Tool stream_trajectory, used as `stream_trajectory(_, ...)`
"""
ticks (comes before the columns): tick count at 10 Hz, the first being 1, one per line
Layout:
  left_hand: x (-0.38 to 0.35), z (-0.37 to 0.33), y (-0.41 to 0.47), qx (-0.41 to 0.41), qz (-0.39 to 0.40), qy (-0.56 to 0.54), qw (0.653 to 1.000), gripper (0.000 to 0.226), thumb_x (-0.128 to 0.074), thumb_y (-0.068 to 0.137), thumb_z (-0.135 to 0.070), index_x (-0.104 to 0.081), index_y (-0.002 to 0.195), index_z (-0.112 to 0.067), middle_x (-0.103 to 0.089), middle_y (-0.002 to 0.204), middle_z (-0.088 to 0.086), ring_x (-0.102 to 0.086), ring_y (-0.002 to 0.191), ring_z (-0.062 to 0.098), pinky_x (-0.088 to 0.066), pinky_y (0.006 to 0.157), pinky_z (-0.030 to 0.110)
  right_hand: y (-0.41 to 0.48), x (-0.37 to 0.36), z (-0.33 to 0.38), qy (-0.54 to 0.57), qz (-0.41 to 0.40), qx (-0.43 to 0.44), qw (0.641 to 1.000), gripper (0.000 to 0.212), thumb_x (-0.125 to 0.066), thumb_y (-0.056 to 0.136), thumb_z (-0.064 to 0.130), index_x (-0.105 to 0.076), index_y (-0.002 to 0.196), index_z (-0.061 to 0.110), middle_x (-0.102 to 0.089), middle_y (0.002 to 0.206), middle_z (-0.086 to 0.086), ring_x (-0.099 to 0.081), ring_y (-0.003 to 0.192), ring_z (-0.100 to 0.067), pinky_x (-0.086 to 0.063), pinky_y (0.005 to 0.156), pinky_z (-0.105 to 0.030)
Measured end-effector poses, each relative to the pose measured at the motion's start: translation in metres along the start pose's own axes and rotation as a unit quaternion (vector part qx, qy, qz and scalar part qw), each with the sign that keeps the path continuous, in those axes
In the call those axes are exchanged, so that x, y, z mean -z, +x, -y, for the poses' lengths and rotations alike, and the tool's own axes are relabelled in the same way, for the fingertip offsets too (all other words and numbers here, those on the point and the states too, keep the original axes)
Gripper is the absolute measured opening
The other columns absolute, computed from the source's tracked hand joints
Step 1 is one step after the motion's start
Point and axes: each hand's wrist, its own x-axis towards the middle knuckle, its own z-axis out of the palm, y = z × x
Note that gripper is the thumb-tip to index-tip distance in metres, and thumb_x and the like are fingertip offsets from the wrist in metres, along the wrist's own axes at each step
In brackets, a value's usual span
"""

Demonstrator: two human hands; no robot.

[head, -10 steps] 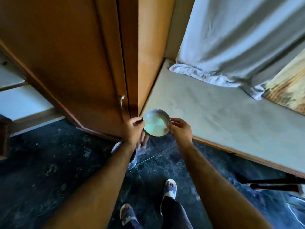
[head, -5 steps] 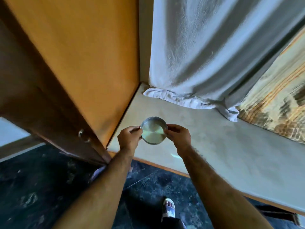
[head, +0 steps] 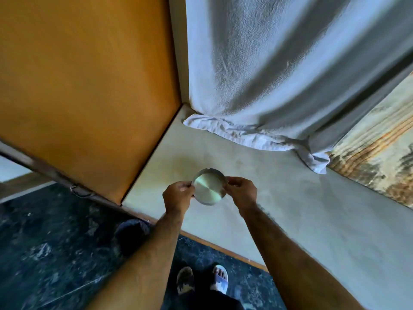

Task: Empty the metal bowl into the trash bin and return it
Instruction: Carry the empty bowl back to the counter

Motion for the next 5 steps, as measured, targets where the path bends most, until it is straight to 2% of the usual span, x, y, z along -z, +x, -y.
stream_trajectory(2, -0.014, 0.017, 0.020, 0.031, 0.016, 0.001, 0.999, 0.027, -0.079, 0.075, -0.012, -0.076, 0.102, -0.007, -0.079, 0.093, 0.011, -0.076, 0.081, 0.022, -0.063, 0.076, 0.047, 0.018, -0.009, -0.013, -0.012, -0.017, -0.019, 1.000, 0.025, -0.077, 0.073, 0.003, -0.082, 0.091, 0.019, -0.081, 0.088, -0.002, -0.076, 0.085, -0.022, -0.061, 0.089, -0.044)
stream_trajectory(3, -0.018, 0.016, 0.020, 0.031, 0.014, 0.000, 0.999, 0.025, -0.077, 0.076, -0.010, -0.077, 0.101, -0.007, -0.079, 0.093, 0.010, -0.075, 0.081, 0.023, -0.063, 0.076, 0.047, 0.020, -0.008, -0.015, -0.014, -0.015, -0.023, 1.000, 0.025, -0.076, 0.072, 0.004, -0.083, 0.090, 0.021, -0.081, 0.084, 0.001, -0.076, 0.084, -0.020, -0.061, 0.088, -0.042)
stream_trajectory(4, -0.021, 0.016, 0.021, 0.009, 0.029, 0.025, 0.999, 0.029, -0.076, 0.080, -0.008, -0.073, 0.109, -0.004, -0.077, 0.103, 0.012, -0.075, 0.085, 0.023, -0.063, 0.076, 0.041, 0.023, -0.009, -0.016, -0.021, -0.001, -0.011, 1.000, 0.025, -0.076, 0.073, 0.005, -0.082, 0.084, 0.026, -0.080, 0.085, 0.004, -0.076, 0.084, -0.019, -0.062, 0.086, -0.040)
stream_trajectory(5, -0.013, -0.003, 0.014, -0.038, 0.035, 0.098, 0.994, 0.038, -0.073, 0.085, -0.021, -0.068, 0.119, -0.004, -0.073, 0.117, 0.014, -0.070, 0.102, 0.026, -0.056, 0.089, 0.032, 0.023, -0.003, -0.007, -0.108, 0.016, 0.057, 0.992, 0.021, -0.074, 0.085, 0.023, -0.077, 0.106, 0.018, -0.078, 0.105, -0.004, -0.071, 0.104, -0.024, -0.055, 0.097, -0.039)
